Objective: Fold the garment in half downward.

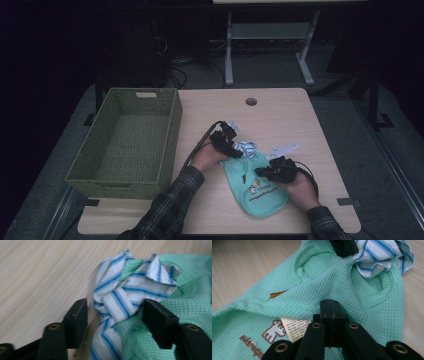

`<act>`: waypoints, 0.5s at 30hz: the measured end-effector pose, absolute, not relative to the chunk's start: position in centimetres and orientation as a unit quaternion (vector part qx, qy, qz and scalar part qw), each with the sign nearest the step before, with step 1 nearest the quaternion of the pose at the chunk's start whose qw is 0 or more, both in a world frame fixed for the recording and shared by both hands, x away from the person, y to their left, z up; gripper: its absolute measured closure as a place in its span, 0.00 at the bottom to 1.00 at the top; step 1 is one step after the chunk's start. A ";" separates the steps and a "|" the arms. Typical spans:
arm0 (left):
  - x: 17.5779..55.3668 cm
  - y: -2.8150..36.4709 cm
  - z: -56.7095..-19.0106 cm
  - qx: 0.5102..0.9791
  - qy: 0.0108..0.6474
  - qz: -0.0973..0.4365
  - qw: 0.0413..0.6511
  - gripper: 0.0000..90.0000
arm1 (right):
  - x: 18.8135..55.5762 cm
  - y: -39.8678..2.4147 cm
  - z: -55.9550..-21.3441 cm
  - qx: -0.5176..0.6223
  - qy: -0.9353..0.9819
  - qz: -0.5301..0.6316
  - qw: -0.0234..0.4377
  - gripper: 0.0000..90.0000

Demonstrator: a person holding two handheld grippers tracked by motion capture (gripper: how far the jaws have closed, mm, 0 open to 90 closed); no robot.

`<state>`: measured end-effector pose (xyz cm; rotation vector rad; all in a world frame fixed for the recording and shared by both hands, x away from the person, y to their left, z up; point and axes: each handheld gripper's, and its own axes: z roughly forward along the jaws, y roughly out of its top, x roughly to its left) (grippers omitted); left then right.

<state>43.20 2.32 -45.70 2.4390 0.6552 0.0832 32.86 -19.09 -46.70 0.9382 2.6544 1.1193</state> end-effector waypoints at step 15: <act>42.5 2.0 -45.5 0.925 0.230 0.022 0.301 0.82 | 32.8 -19.1 -46.7 0.310 0.874 0.369 0.057 1.00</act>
